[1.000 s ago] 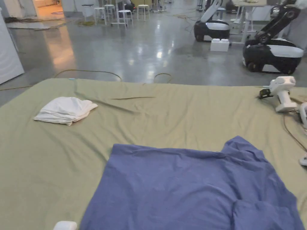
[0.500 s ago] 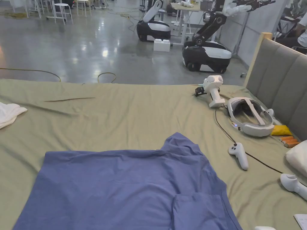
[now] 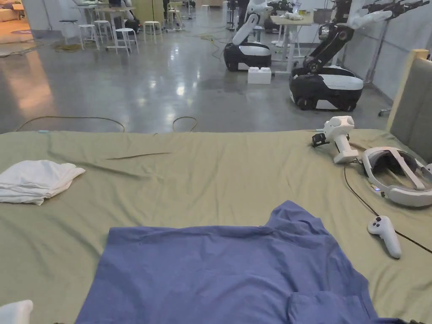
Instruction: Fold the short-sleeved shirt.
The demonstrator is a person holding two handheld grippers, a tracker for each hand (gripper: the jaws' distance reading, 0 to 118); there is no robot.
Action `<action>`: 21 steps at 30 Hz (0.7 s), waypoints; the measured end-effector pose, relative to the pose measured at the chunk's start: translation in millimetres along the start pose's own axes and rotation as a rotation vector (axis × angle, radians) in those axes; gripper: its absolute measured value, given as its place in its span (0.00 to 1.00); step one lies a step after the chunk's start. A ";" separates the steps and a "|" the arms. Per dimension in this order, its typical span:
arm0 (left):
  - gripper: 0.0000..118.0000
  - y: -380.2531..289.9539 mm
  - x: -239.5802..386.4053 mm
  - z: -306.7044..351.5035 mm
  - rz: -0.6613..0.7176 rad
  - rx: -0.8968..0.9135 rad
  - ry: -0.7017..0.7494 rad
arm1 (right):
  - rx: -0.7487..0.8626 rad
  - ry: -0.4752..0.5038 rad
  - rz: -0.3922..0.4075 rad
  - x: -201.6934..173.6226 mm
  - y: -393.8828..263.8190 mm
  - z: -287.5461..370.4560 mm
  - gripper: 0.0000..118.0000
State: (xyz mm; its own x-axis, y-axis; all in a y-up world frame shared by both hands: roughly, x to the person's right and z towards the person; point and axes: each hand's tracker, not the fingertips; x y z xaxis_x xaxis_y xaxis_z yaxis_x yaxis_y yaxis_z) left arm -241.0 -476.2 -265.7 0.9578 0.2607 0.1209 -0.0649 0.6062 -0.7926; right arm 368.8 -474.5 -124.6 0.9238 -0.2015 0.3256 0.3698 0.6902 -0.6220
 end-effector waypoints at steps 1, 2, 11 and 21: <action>0.05 13.5 1.7 -6.9 0.004 -0.001 -0.002 | -0.002 -0.003 0.000 -1.9 13.1 -11.4 0.03; 0.05 27.6 -2.7 -19.5 0.005 0.004 -0.004 | -0.003 -0.004 -0.002 -3.4 24.4 -19.6 0.03; 0.05 108.4 11.2 -109.4 -0.027 -0.007 0.094 | -0.032 -0.095 0.081 -28.9 98.5 -116.8 0.03; 0.87 79.8 30.8 2.0 -0.159 0.312 0.044 | 0.055 -0.065 0.122 -34.0 72.4 -64.9 0.66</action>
State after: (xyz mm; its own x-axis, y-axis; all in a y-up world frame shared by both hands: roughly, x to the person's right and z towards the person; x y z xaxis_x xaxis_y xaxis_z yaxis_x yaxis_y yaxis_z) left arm -217.2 -418.3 -324.0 0.9735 0.1160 0.1970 0.0102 0.8387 -0.5444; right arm 370.6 -462.8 -226.9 0.9527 -0.0695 0.2960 0.2471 0.7441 -0.6207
